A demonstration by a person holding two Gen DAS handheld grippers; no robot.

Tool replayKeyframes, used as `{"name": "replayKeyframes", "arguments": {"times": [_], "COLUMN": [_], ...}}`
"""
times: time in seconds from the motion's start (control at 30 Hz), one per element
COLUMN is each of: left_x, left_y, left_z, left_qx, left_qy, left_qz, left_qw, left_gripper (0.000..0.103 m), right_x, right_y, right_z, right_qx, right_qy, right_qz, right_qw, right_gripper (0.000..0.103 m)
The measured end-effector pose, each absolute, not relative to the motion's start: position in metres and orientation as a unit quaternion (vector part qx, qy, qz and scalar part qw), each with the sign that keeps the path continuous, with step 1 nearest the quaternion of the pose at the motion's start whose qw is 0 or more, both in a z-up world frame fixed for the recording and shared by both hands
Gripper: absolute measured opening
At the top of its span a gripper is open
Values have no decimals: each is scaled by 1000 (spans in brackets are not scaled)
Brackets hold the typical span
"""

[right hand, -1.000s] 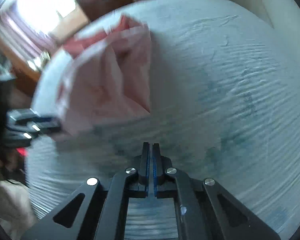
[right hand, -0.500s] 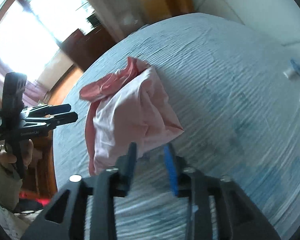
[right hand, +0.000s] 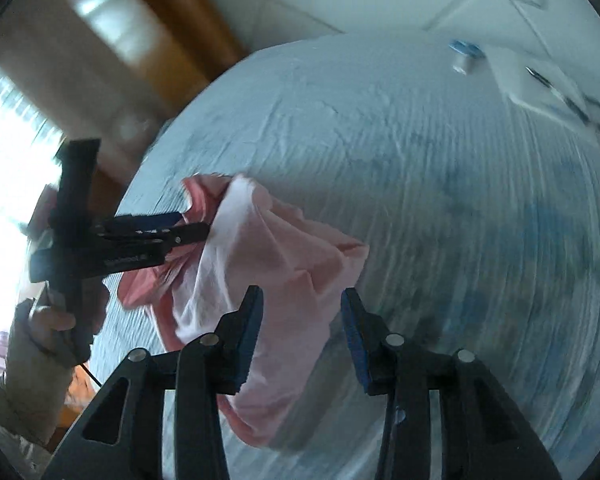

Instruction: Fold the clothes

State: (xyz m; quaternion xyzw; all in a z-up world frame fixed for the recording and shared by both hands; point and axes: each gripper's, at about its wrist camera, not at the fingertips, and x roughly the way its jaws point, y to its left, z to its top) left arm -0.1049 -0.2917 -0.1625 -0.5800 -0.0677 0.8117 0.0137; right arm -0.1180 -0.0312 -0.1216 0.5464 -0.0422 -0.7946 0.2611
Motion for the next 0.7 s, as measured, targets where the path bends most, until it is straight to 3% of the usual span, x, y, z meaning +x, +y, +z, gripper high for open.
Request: {"name": "replayKeyframes", "arguments": {"times": [0.07, 0.23, 0.53, 0.6, 0.67, 0.7], "left_x": [-108, -104, -97, -105, -117, -123], "left_y": [-310, -350, -320, -301, -292, -289], "left_z": [-170, -175, -112, -120, -141, -152], "left_qx": [-582, -587, -525, -535, -553, -564], "left_qy": [-57, -45, -107, -82, -59, -52], "left_qz": [811, 807, 837, 832, 822, 816], "left_qw": [-7, -44, 109, 125, 122, 118], "left_gripper": [64, 64, 69, 69, 69, 69], "right_x": [-120, -134, -141, -143, -147, -150], "right_y": [-39, -43, -36, -41, -44, -47], "right_z": [-125, -133, -132, -134, -142, -149], "right_qx": [548, 550, 548, 548, 559, 567], "right_qy": [-42, -57, -121, -114, -120, -124], "right_qz": [-801, -813, -812, -814, -805, -799], "right_qw": [238, 183, 163, 157, 158, 160], "right_gripper": [57, 60, 60, 65, 76, 76]}}
